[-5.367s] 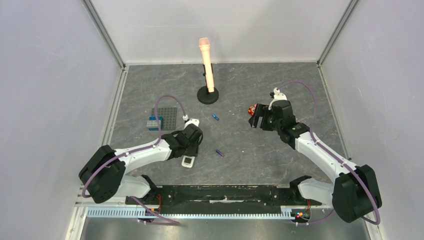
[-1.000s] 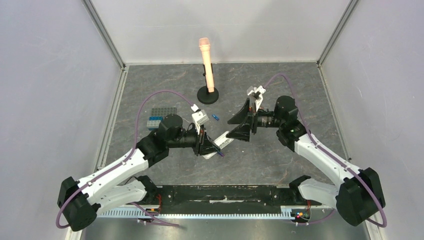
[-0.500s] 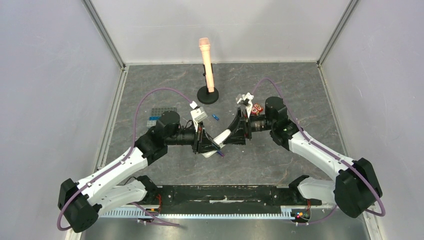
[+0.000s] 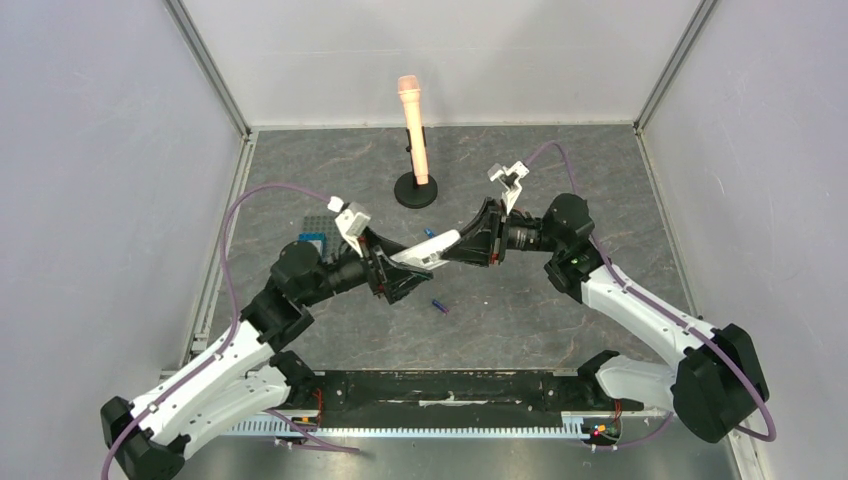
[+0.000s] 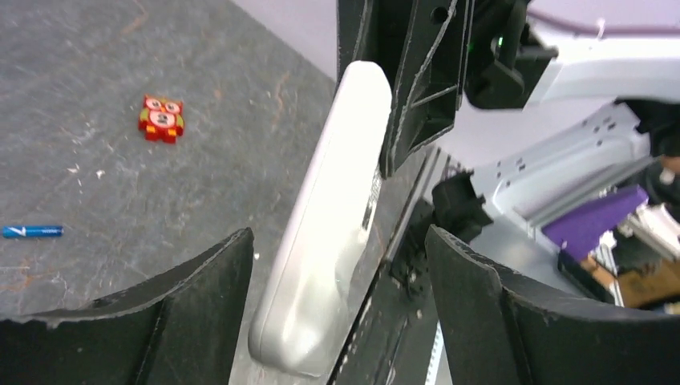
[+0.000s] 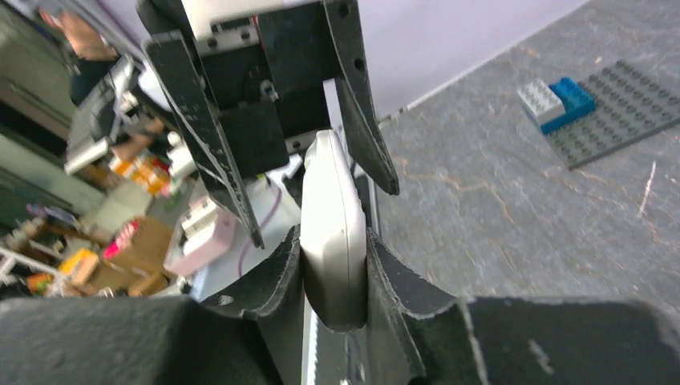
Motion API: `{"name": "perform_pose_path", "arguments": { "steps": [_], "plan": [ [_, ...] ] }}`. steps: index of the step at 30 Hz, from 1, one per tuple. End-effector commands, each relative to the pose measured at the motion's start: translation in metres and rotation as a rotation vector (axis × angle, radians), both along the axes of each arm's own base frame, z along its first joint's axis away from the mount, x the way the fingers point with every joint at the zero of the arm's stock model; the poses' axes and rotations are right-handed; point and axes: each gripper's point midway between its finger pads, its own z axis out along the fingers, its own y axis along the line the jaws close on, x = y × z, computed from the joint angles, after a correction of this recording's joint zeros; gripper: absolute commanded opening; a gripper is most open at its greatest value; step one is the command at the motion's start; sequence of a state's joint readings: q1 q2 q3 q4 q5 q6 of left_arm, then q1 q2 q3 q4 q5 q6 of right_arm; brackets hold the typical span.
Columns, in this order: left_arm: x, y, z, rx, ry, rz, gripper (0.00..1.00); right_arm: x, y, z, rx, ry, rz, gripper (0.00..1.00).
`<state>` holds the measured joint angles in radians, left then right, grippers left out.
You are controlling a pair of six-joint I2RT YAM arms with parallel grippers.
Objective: Load the batteries into the remote control
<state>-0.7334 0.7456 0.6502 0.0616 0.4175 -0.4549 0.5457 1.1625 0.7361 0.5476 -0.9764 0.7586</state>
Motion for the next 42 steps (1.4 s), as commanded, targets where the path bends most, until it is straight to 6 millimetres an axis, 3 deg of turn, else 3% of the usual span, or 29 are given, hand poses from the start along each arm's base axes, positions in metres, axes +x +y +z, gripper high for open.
{"name": "perform_pose_path", "arguments": {
  "steps": [1, 4, 5, 7, 11, 16, 20, 23, 25, 29, 32, 35, 37, 42],
  "plan": [
    [0.018, 0.013, 0.04, -0.227, -0.015, 0.157, 0.84, 0.012, 0.0, 0.067, 0.198, 0.018, -0.08, 0.14],
    [0.018, 0.019, 0.058, -0.332, -0.013, 0.186, 0.78, 0.007, 0.0, 0.079, 0.265, 0.063, -0.034, 0.14],
    [0.016, 0.022, 0.071, -0.414, 0.001, 0.18, 0.7, 0.005, 0.001, 0.082, 0.29, 0.098, -0.012, 0.14],
    [0.009, 0.018, 0.083, -0.453, 0.013, 0.129, 0.65, 0.005, 0.001, 0.081, 0.296, 0.11, -0.003, 0.14],
    [-0.001, 0.012, 0.093, -0.471, -0.004, 0.06, 0.65, 0.009, 0.003, 0.07, 0.266, 0.136, -0.01, 0.15],
    [0.003, 0.023, 0.094, -0.474, -0.033, 0.122, 0.66, 0.01, 0.003, 0.065, 0.259, 0.151, -0.017, 0.15],
    [0.007, 0.033, 0.092, -0.478, -0.05, 0.183, 0.48, 0.01, 0.004, 0.067, 0.261, 0.15, -0.01, 0.16],
    [0.004, 0.03, 0.09, -0.467, -0.049, 0.159, 0.33, 0.01, 0.004, 0.069, 0.262, 0.151, -0.003, 0.16],
    [0.003, 0.024, 0.087, -0.453, -0.035, 0.129, 0.35, 0.01, 0.004, 0.069, 0.263, 0.153, -0.004, 0.16],
    [0.003, 0.015, 0.082, -0.432, -0.019, 0.091, 0.51, 0.011, 0.005, 0.068, 0.266, 0.161, -0.003, 0.17],
    [0.003, 0.012, 0.082, -0.429, -0.02, 0.08, 0.54, 0.011, 0.005, 0.066, 0.267, 0.174, -0.002, 0.17],
    [0.004, 0.015, 0.082, -0.435, -0.023, 0.1, 0.36, 0.012, 0.005, 0.065, 0.267, 0.181, -0.002, 0.17],
    [0.006, 0.019, 0.083, -0.444, -0.027, 0.12, 0.33, 0.011, 0.005, 0.065, 0.267, 0.184, -0.002, 0.17],
    [0.003, 0.029, 0.086, -0.472, -0.048, 0.149, 0.57, 0.012, 0.005, 0.062, 0.263, 0.191, -0.003, 0.18]
  ]
}}
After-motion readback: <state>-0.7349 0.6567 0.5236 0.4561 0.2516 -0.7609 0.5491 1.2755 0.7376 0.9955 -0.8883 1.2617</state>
